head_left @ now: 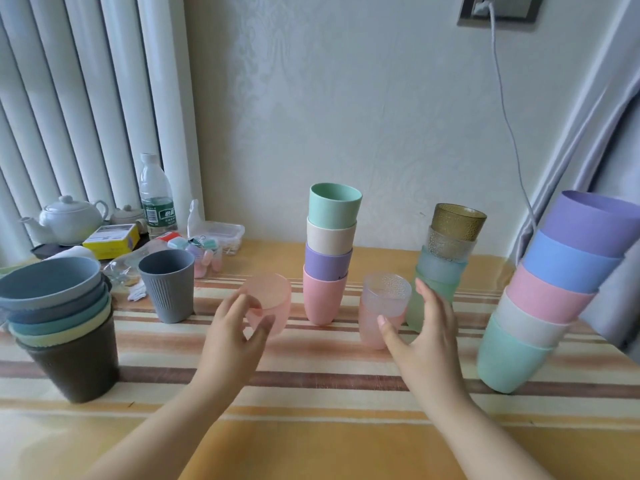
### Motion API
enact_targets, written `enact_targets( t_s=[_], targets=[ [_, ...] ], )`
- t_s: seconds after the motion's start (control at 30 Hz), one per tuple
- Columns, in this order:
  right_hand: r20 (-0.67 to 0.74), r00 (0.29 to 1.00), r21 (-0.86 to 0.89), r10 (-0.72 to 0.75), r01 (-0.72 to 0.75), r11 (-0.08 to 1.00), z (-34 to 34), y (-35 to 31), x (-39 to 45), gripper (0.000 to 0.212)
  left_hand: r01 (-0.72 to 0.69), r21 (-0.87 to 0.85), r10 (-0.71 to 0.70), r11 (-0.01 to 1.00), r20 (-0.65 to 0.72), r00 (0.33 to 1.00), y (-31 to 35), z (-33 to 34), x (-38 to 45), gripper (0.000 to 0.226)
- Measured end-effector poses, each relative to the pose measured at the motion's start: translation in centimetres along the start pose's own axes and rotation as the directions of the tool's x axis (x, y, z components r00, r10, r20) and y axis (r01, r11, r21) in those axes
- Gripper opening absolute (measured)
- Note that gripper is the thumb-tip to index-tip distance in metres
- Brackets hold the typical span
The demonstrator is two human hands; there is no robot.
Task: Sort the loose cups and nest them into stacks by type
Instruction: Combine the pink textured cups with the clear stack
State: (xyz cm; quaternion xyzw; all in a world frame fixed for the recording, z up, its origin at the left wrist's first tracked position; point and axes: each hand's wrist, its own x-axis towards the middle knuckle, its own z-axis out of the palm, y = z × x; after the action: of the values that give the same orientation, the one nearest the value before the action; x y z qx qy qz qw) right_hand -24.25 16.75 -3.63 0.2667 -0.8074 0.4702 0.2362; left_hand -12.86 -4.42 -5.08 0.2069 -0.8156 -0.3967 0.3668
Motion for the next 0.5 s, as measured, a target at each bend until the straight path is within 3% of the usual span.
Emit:
enact_targets(
  t_s=[0.13,0.23,0.4,0.5],
  targets=[
    [0.197,0.969,0.092,-0.147,0.131,0.987,-1.2,-2.2,-0.4,0.075,-0.164,-0.108,0.173,0.981,0.082,0.982,3.8,-0.1,-1.7,0.017],
    [0.337,0.925,0.158,-0.175,0.127,0.979,-2.1,-3.7,0.1,0.081,-0.282,-0.154,0.304,0.947,0.142,0.942,7.0,0.6,-1.9,0.019],
    [0.356,0.926,0.292,-0.127,0.019,0.956,-3.9,-4.8,2.6,0.037,-0.267,-0.256,0.317,0.929,0.18,0.931,11.0,2.4,-0.8,0.019],
    [0.329,0.94,0.18,-0.088,0.029,0.983,-4.5,-4.3,4.5,0.024,-0.218,-0.266,0.276,0.939,0.203,0.939,12.2,3.2,0.4,0.026]
  ],
)
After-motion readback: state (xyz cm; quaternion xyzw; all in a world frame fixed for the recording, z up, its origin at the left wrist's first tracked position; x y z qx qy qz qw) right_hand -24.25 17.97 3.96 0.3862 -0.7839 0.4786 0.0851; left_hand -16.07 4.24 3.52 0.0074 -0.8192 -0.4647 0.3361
